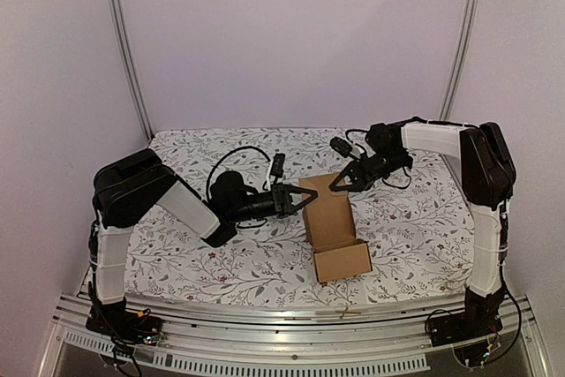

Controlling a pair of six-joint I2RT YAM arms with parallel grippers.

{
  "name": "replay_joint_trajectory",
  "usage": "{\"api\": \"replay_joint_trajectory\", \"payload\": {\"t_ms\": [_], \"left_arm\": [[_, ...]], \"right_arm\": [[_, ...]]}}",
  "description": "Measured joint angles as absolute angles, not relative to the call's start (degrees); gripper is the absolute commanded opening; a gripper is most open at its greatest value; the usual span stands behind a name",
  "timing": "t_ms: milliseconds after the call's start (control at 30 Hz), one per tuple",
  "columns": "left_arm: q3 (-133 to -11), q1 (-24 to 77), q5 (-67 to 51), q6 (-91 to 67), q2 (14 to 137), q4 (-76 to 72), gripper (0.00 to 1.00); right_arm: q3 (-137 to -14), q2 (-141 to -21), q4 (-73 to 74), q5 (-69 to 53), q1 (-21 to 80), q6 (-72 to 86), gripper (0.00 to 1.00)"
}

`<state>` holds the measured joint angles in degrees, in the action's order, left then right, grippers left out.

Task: Fold the paper box

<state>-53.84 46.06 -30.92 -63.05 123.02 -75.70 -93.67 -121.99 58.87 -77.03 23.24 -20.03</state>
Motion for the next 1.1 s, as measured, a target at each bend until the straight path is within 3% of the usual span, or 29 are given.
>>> {"api": "replay_joint_trajectory", "payload": {"t_ms": [300,367,400,500,800,833,867,900,1100], "left_arm": [[-52.8,45.76,-31.4,-64.31,123.02,-76.07,0.0],[-52.49,45.71,-31.59,-64.34,123.02,-76.36,0.0],[-52.47,45.69,-31.75,-64.34,123.02,-76.42,0.0],[-52.45,45.43,-32.03,-64.31,123.02,-76.31,0.0],[-52.45,44.88,-33.04,-64.31,123.02,-76.2,0.0],[-52.45,44.86,-33.1,-64.29,123.02,-76.2,0.0],[-52.45,44.84,-33.23,-64.2,123.02,-76.2,0.0],[-52.45,44.82,-33.36,-64.07,123.02,-76.23,0.0],[-52.45,43.92,-35.2,-59.88,121.91,-75.48,0.0]], "right_arm": [[-93.67,-121.99,58.74,-75.59,23.75,-20.53,0.01],[-93.67,-121.99,58.65,-75.42,23.94,-20.6,0.15],[-93.67,-121.99,58.63,-75.24,23.97,-20.8,0.16],[-93.67,-121.99,59.02,-74.19,23.99,-20.86,0.0],[-93.69,-121.97,59.11,-73.78,23.99,-21.08,0.0],[-93.69,-121.97,59.11,-73.78,23.99,-21.08,0.04],[-93.69,-121.97,59.11,-73.78,23.99,-21.12,0.17],[-93.69,-121.97,59.11,-73.76,23.99,-21.17,0.24],[-93.76,-121.21,60.49,-70.08,23.55,-21.93,0.43]]}}
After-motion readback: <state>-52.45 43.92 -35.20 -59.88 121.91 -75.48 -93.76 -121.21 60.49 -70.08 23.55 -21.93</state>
